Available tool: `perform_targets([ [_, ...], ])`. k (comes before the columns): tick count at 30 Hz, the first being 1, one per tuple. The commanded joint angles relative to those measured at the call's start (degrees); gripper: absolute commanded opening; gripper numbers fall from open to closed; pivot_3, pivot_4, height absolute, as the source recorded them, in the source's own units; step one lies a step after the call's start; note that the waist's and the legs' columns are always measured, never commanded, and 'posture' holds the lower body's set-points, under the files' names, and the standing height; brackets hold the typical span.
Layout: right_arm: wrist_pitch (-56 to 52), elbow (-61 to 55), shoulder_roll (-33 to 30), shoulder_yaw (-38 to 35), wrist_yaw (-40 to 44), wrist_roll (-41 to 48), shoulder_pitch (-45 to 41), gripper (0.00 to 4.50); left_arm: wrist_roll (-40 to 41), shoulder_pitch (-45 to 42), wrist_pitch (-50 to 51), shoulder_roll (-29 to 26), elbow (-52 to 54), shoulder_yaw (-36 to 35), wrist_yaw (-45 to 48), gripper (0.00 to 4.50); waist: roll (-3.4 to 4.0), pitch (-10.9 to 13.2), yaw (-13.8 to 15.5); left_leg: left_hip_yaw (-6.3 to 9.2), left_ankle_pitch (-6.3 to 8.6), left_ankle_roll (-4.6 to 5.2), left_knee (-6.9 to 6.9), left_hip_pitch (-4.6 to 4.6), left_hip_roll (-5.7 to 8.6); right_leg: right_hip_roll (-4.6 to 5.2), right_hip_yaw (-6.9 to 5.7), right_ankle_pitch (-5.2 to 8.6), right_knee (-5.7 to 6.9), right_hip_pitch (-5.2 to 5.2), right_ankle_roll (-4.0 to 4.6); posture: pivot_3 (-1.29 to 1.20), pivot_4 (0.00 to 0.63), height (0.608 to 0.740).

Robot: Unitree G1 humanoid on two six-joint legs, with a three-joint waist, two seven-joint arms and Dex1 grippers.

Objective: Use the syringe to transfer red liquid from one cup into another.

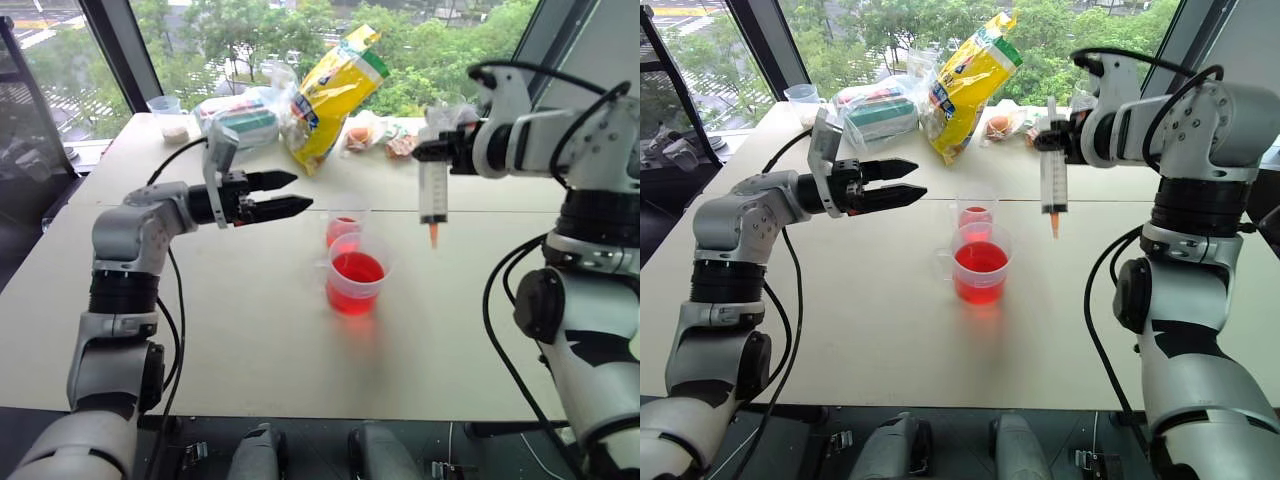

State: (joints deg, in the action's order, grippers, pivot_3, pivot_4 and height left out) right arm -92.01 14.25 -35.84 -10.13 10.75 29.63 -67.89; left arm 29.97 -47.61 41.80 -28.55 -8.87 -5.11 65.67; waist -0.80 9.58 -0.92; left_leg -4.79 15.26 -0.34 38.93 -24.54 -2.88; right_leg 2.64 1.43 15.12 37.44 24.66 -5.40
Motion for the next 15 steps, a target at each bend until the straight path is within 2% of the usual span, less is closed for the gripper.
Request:
perform_targets([
  [1,-0.5,0.8,-3.7,2.1,0.0,1.9,6.4,1.44,1.7,1.8,0.1,-0.7,4.3,-0.5,-1.4,4.38,0.00,0.0,0.2,0.01,0.00,0.01,0.00,-0.01,0.02,0.01,-0.01,0.00,-0.07,-0.05,0.00,0.00,0.150,0.740],
  [5,-0.5,-1.2,-4.7,3.7,0.1,2.4,11.8,1.44,2.9,3.1,1.1,-1.4,6.4,-0.4,-2.2,4.38,0.04,0.0,-0.3,-0.03,0.02,0.03,0.06,-0.25,0.05,0.02,0.07,-0.05,-0.09,0.18,-0.10,0.00,0.150,0.740],
  [10,0.7,-0.7,-4.4,4.0,0.7,-1.6,17.6,1.44,3.8,4.6,2.1,-2.0,8.4,-0.1,-2.9,4.38,0.04,0.0,-0.1,0.08,0.01,0.03,0.04,-0.24,0.01,-0.09,0.02,-0.05,-0.08,0.18,-0.10,0.00,0.150,0.740],
  [15,3.1,0.1,-4.6,3.7,3.2,-3.1,19.6,3.89,5.2,6.2,3.6,-2.6,11.0,0.7,-3.0,4.41,0.04,0.0,-0.1,0.03,0.02,0.03,0.10,-0.24,0.05,-0.04,0.04,-0.06,-0.10,0.14,-0.10,0.00,0.150,0.740],
])
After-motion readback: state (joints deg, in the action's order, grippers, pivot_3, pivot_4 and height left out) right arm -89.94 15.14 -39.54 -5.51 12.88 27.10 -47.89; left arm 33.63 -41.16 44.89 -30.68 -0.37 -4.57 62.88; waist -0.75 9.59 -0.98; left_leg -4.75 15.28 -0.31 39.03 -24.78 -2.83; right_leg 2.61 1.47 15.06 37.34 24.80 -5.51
